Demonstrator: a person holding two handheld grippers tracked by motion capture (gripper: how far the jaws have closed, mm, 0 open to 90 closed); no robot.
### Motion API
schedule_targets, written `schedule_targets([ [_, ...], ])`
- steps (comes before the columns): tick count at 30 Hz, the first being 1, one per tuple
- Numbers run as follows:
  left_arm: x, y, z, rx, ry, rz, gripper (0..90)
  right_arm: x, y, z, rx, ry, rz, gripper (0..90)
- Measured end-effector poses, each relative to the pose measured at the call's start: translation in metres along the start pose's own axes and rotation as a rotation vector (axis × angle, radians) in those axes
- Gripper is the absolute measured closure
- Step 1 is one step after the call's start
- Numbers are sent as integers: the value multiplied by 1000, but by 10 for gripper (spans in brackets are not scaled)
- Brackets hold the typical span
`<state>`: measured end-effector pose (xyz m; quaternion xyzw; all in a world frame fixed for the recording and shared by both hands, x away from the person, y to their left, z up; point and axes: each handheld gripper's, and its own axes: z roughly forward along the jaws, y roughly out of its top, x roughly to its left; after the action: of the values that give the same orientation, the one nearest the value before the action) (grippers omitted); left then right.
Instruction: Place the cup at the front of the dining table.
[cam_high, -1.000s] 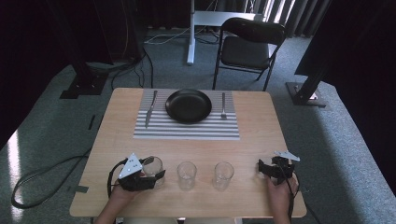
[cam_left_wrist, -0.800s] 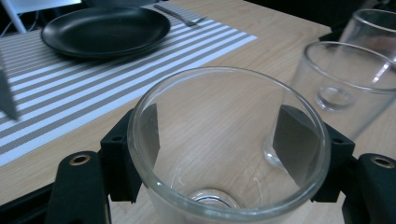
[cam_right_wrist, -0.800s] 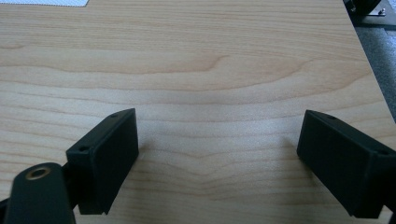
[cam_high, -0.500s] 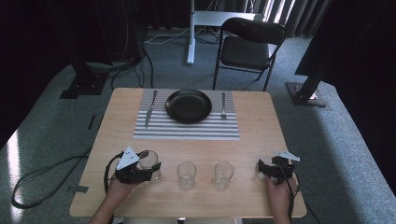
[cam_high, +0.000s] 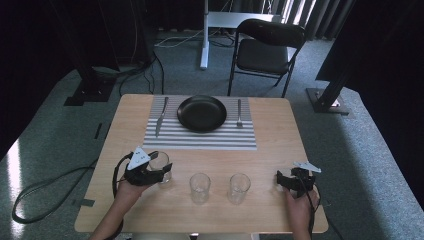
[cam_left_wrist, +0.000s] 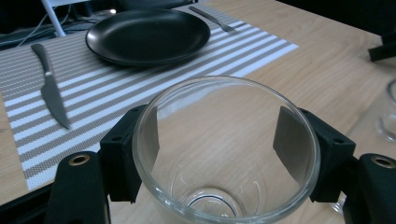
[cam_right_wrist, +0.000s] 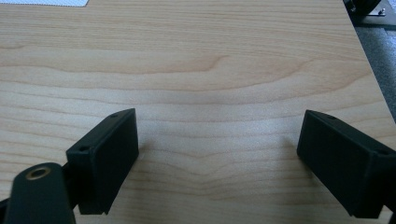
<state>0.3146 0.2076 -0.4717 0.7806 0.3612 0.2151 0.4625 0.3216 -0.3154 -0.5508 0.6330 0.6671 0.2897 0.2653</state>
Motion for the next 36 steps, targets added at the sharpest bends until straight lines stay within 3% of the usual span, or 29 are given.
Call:
schedule_targets([
  [11, 11, 18, 10, 7, 17, -7, 294, 0, 0, 0, 0, -1, 1, 121],
  [15, 17, 24, 14, -10, 7, -29, 294, 0, 0, 0, 0, -1, 1, 121],
  [20, 21, 32, 21, 2, 43, -13, 294, 0, 0, 0, 0, -1, 1, 120],
  [30, 33, 47, 41, 30, 91, -39, 293, 0, 0, 0, 0, -1, 1, 121],
  [36, 40, 57, 52, 43, 119, -26, 293, 0, 0, 0, 0, -1, 1, 121],
])
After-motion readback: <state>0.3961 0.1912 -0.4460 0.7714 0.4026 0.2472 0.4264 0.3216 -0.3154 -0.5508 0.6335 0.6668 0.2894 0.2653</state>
